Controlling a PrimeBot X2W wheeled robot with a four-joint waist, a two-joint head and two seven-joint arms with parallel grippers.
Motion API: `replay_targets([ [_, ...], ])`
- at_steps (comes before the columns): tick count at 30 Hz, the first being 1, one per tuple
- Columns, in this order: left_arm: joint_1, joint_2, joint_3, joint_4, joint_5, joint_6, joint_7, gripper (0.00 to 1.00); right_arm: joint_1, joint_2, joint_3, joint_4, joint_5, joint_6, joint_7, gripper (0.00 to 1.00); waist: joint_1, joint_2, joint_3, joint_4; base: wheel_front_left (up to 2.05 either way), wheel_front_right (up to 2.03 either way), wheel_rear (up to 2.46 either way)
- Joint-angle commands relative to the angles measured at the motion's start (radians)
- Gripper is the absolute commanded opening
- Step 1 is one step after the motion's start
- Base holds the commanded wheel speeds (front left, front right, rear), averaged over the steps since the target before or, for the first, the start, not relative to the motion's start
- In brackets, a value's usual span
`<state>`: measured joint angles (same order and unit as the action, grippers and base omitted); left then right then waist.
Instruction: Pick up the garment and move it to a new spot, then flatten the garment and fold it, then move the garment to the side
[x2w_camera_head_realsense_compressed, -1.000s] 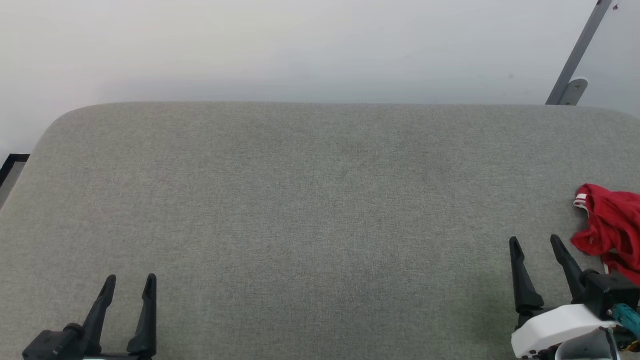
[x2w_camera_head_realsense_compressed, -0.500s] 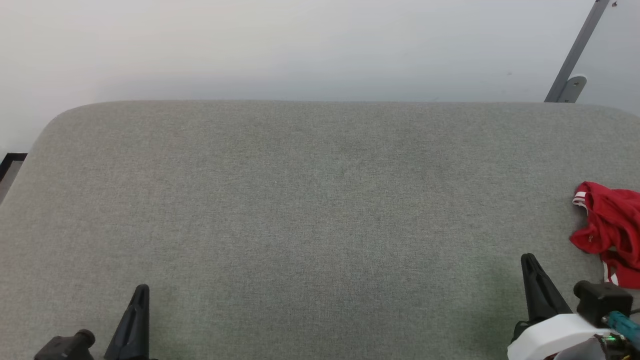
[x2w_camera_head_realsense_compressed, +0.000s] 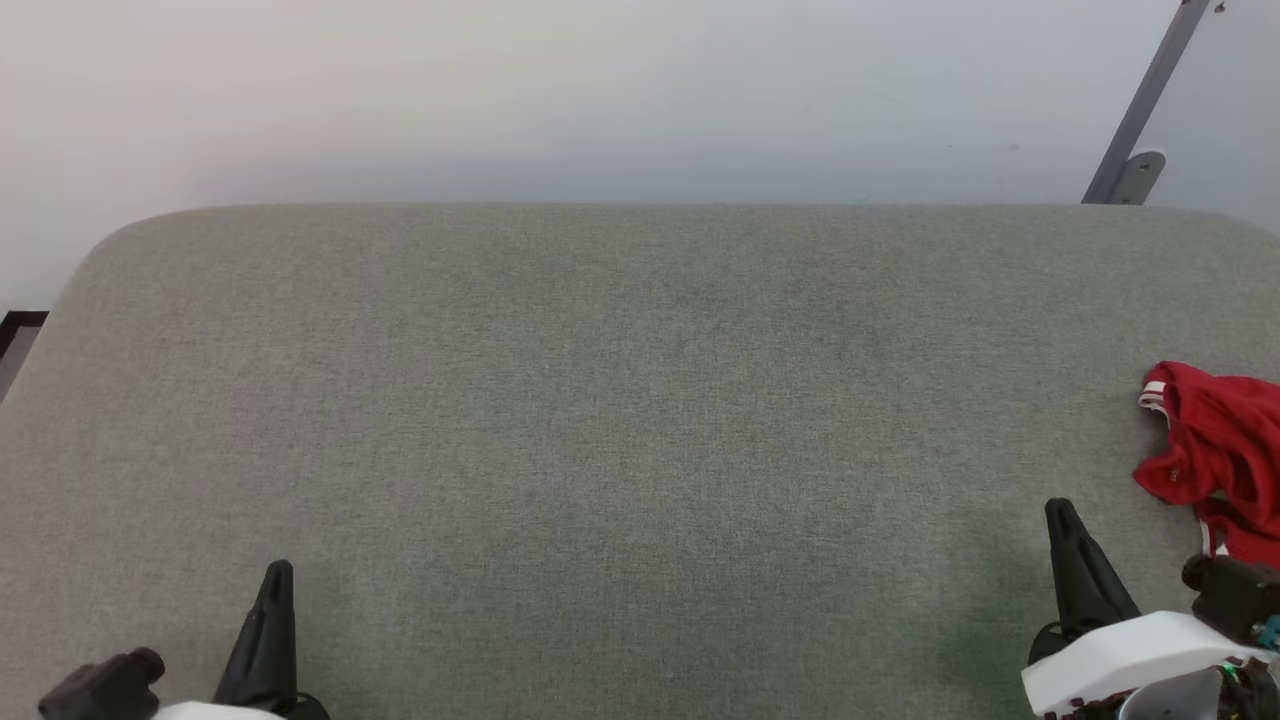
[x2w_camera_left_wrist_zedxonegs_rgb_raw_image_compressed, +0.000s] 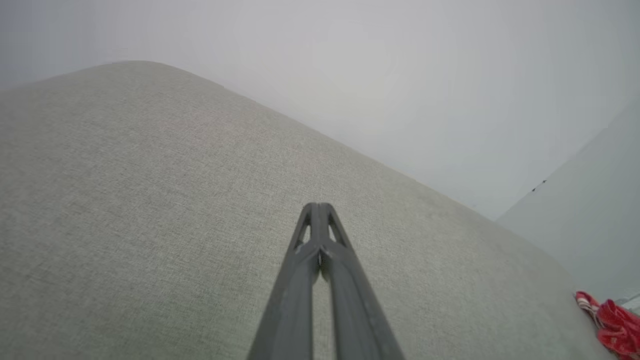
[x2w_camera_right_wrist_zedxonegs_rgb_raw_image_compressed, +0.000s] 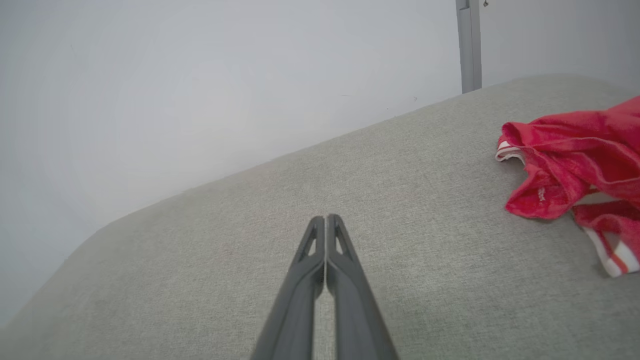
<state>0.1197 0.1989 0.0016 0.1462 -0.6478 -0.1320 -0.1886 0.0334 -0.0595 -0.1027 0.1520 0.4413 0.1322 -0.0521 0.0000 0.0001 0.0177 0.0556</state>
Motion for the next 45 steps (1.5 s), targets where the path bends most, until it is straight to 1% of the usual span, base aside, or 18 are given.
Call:
replay_targets([
  [1,-0.031,0.007,0.009,-0.009,-0.039,0.001,0.007,0.00,-0.027,0.000,-0.002,-0.011,0.039,0.000,0.007,0.00,0.0000,-0.0001,0.000,-0.001,0.00,0.00,0.00],
  [7,-0.050,-0.004,0.014,0.002,-0.123,0.001,0.031,0.00,-0.038,0.001,-0.002,-0.003,0.139,-0.001,0.020,0.00,0.0000,-0.0001,-0.001,-0.004,0.00,0.00,0.00],
  [8,-0.056,-0.008,0.016,0.005,-0.151,0.001,0.038,0.00,-0.041,0.001,-0.002,0.000,0.171,-0.001,0.025,0.00,0.0000,-0.0001,-0.001,-0.005,0.00,0.00,0.00],
  [21,-0.091,-0.029,0.028,0.020,-0.311,0.001,0.084,0.00,-0.062,0.003,-0.004,0.018,0.362,-0.001,0.052,0.00,0.0000,-0.0001,-0.003,-0.011,0.00,0.00,0.00],
  [35,-0.122,-0.052,0.042,0.037,-0.462,0.001,0.127,0.00,-0.081,0.004,-0.006,0.033,0.540,-0.001,0.078,0.00,0.0000,-0.0001,-0.005,-0.019,0.00,0.00,0.00],
  [45,-0.141,-0.064,0.050,0.046,-0.545,0.001,0.154,0.00,-0.093,0.005,-0.008,0.043,0.643,-0.001,0.092,0.00,0.0000,-0.0001,-0.006,-0.023,0.00,0.00,0.00],
])
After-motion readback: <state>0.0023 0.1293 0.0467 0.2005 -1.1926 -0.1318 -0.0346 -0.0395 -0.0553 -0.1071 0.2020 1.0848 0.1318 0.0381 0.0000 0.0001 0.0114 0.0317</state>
